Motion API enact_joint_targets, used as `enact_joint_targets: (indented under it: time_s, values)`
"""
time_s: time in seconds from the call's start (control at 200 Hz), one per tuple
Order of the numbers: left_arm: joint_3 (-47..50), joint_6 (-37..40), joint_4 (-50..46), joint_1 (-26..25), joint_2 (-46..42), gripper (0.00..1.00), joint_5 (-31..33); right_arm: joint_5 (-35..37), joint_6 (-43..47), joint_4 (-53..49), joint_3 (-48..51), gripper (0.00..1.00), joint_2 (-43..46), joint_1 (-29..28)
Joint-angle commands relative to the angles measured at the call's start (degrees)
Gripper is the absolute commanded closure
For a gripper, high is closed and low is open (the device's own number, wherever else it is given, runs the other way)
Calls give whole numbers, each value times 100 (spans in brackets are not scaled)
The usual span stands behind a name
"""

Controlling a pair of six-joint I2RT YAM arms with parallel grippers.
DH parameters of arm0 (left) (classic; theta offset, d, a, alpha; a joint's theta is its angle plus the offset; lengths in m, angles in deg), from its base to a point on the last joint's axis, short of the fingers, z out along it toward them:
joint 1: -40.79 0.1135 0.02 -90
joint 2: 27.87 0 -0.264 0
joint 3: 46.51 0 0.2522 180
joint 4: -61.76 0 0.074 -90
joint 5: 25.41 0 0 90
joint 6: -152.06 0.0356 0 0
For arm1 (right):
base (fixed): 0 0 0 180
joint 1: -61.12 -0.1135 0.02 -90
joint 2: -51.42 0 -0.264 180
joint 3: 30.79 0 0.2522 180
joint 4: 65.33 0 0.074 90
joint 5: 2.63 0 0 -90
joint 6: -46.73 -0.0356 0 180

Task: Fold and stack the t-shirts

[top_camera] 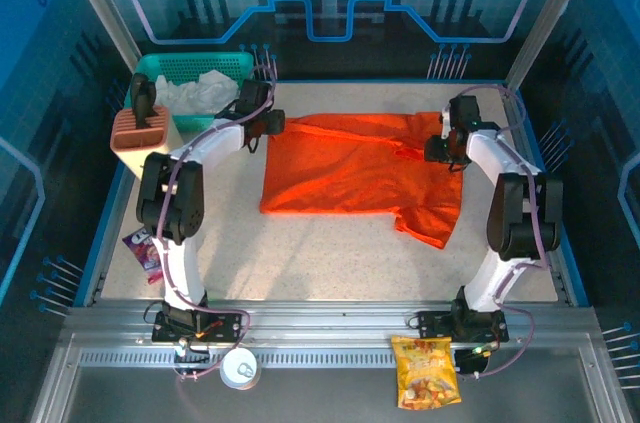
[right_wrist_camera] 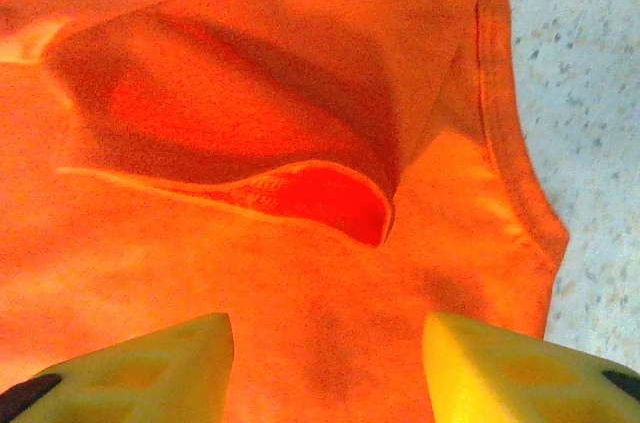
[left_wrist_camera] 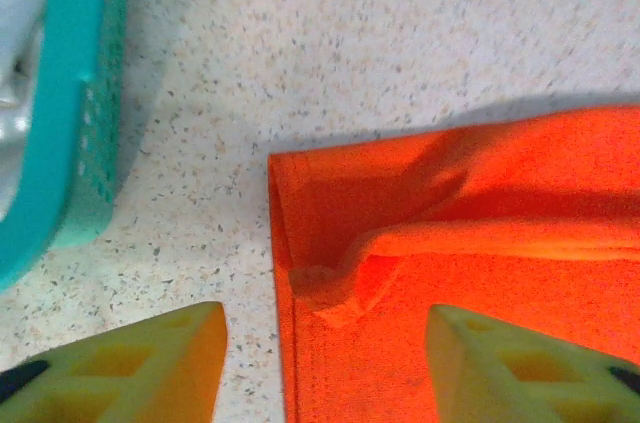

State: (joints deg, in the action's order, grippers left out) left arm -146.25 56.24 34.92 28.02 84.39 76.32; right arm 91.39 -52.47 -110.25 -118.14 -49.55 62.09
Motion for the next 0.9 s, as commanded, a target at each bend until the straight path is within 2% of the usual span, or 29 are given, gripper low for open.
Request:
enact_joint_targets:
  time_s: [0.0, 0.045, 0.075, 0.11, 0.215, 0.285, 0.39, 0.505, 0.565, 0.66, 0.896]
  values:
    - [-12, 139, 254, -34, -283, 35, 104, -505, -98, -521, -298, 45, 192, 70]
    - [-247, 134, 101, -36, -165, 34, 94, -636, -147, -638, -573, 47, 57, 70]
    - [-475, 129, -58, -36, -29, 37, 73, -716, -183, -716, -778, 50, -71, 62]
    - [-806, 118, -304, -41, 191, 43, 44, -796, -226, -816, -1033, 54, -249, 52]
    - [-2128, 75, -1233, -58, 1131, 72, -80, -892, -366, -982, -1767, 69, -861, -29]
    - [-3080, 85, -1785, -76, 1853, 83, -70, -962, -465, -1064, -2242, 81, -1306, -83]
    - [-4217, 180, -2346, -128, 2764, 91, 31, -1066, -598, -1197, -2922, 94, -1945, -167]
    - [-4879, 288, -2639, -181, 3350, 96, 108, -1164, -692, -1345, -3553, 100, -2543, -259]
    - [-4882, 295, -2698, -203, 3416, 100, 102, -1214, -717, -1415, -3742, 100, -2752, -320]
    - [-4378, 383, -2564, -262, 3181, 100, 132, -1257, -758, -1353, -3683, 100, -2850, -440]
    - [-2558, 537, -1889, -400, 2086, 100, 483, -1315, -997, -742, -2342, 100, -2352, -638]
